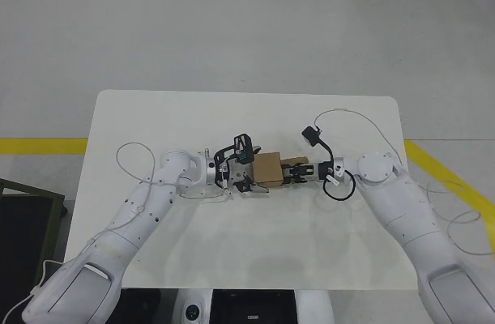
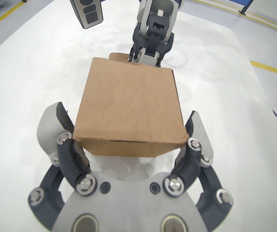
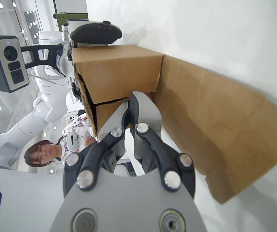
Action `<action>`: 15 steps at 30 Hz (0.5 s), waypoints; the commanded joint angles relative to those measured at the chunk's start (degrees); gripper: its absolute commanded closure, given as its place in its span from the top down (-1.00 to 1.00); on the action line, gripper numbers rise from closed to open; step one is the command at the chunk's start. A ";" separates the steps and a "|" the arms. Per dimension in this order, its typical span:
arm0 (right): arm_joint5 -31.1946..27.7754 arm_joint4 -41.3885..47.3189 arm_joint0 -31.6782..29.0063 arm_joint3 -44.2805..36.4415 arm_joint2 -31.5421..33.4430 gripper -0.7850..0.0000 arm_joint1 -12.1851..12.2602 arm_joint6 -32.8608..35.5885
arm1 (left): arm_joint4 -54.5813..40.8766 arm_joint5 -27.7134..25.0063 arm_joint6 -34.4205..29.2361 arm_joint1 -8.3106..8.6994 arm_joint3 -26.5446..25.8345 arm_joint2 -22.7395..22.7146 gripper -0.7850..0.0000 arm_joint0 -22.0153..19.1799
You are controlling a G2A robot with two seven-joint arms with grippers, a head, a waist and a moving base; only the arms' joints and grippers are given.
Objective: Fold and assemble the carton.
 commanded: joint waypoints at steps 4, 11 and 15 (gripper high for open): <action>-0.66 0.36 0.53 0.74 -0.44 -1.00 -0.40 0.01 | 0.02 -0.09 0.29 -0.09 -0.01 0.08 1.00 0.03; -1.66 0.74 1.14 2.18 0.37 -1.00 -0.38 0.19 | -0.14 -0.59 0.54 -0.20 0.35 0.12 1.00 -0.05; -1.72 0.40 1.11 2.30 2.28 -1.00 0.43 1.17 | -0.29 -0.57 0.46 -0.23 0.55 0.06 1.00 0.09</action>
